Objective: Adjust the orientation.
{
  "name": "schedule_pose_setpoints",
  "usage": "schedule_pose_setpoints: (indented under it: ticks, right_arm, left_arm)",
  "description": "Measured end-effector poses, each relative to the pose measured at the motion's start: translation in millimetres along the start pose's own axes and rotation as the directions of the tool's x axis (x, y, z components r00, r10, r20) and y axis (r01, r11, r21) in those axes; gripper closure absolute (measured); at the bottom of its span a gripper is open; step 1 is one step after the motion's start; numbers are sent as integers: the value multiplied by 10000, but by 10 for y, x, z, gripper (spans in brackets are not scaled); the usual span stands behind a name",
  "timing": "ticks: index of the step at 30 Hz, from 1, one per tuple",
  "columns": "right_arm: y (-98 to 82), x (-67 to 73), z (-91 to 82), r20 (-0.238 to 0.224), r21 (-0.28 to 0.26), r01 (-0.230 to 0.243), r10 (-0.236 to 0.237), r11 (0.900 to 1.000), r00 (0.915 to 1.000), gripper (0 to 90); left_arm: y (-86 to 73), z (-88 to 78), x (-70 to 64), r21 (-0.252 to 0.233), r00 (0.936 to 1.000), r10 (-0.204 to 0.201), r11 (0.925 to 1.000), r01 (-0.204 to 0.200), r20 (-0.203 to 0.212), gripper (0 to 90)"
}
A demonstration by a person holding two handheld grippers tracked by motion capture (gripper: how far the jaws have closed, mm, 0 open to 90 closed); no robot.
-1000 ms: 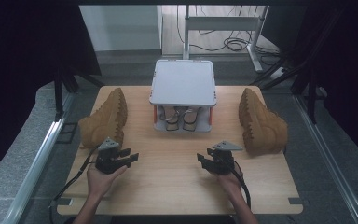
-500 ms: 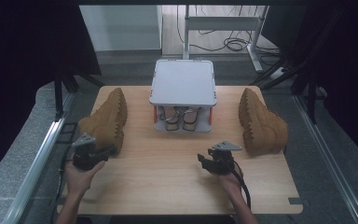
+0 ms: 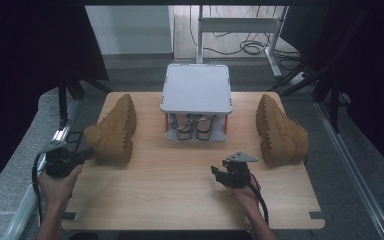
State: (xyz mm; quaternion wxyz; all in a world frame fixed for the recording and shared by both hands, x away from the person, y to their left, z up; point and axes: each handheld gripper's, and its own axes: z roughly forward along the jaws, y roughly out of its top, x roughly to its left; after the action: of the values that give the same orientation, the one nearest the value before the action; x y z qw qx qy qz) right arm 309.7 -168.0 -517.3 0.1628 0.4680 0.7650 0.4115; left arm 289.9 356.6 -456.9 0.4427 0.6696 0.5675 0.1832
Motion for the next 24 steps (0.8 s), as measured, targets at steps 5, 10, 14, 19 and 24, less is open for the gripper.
schedule_pose_setpoints:
  ticks: [5, 10, 14, 19, 24]
  right_arm:
    - [0, 12, 2, 4, 32, 27, -27, 10000, 10000, 466]
    - [-3, 23, -6, 93, 70, 51, -52, 10000, 9999, 462]
    - [-3, 20, -8, 116, 63, 55, -56, 10000, 9999, 462]
    - [-8, 23, 3, 158, 152, 107, -109, 9998, 9998, 462]
    - [-11, 24, 9, 208, 170, 170, -173, 9997, 9996, 462]
  left_arm:
    - [14, 75, 266, 50, 9986, -533, 9986, 534, -73, 900]
    - [41, 234, 584, 173, 9940, -1083, 9939, 1086, -166, 900]
    - [48, 377, 744, 354, 9924, -1178, 9923, 1190, -349, 900]
    - [63, 518, 799, 494, 9934, -1113, 9924, 1125, -265, 900]
    - [86, 553, 804, 389, 9931, -1176, 9923, 1174, 19, 900]
